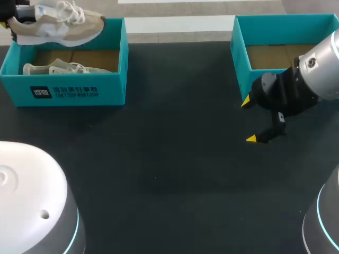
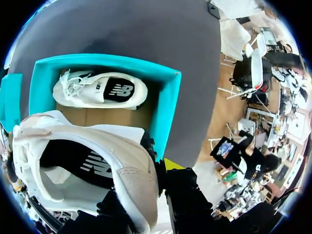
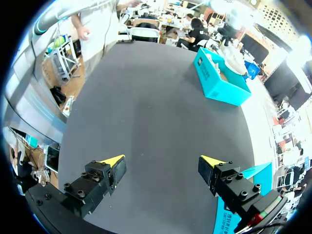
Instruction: Take the shoe out of the shoebox, open the shoe tongue, remove and reinsert the insole, then place the shoe into the shoebox
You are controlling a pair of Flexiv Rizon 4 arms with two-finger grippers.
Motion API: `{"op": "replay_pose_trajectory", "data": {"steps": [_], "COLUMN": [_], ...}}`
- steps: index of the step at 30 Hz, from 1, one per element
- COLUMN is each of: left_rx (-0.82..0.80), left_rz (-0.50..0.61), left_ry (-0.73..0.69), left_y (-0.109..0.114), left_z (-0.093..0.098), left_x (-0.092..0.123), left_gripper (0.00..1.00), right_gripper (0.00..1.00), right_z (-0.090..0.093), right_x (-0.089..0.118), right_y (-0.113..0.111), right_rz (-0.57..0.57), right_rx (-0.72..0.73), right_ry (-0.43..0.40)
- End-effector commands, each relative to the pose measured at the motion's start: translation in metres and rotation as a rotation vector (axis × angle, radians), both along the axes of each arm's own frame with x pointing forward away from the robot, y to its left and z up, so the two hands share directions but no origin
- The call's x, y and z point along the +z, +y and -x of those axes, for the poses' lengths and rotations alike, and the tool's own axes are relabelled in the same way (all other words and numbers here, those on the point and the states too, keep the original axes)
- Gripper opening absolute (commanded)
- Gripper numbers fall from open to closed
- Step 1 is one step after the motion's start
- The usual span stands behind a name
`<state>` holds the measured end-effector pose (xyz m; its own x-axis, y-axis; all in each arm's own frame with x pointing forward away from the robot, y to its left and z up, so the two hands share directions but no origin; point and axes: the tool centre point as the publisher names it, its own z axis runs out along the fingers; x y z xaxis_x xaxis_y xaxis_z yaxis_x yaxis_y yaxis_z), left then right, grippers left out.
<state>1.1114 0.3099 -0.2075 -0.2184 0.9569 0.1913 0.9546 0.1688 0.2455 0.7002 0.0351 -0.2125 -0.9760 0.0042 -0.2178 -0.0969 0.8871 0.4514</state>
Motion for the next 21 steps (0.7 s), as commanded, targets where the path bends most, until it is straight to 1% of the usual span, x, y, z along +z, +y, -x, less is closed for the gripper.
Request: {"op": "replay_pose_trajectory", "data": {"steps": [1, 5, 6, 8, 11, 13, 21], "left_rx": [-0.039, -0.055, -0.072, -0.076, -0.109, -0.127, -0.098], "left_rz": [0.023, 0.047, 0.035, 0.038, 0.075, 0.075, 0.067], "left_ry": [0.006, -0.011, -0.026, -0.023, 0.004, 0.017, 0.02], "left_y": [-0.002, -0.003, -0.003, -0.004, -0.004, -0.003, 0.002], "left_z": [-0.018, -0.029, -0.032, -0.036, -0.041, -0.044, -0.056], "left_x": [-0.013, -0.02, -0.021, -0.025, -0.031, -0.037, -0.054], "left_gripper": [0.0, 0.0, 0.0, 0.0, 0.0, 0.0, 0.0], "right_gripper": [1.0, 1.0, 1.0, 1.0, 1.0, 1.0, 1.0], "right_z": [0.0, 0.0, 0.0, 0.0, 0.0, 0.0, 0.0], "right_x": [-0.001, -0.001, -0.001, -0.001, -0.001, -0.001, -0.001], "right_y": [0.001, 0.001, 0.001, 0.001, 0.001, 0.001, 0.001], "right_rz": [0.003, 0.003, 0.003, 0.003, 0.003, 0.003, 0.003], "right_rx": [-0.003, -0.003, -0.003, -0.003, -0.003, -0.003, -0.003], "right_ry": [-0.001, -0.001, -0.001, -0.001, -0.001, -0.001, -0.001]}}
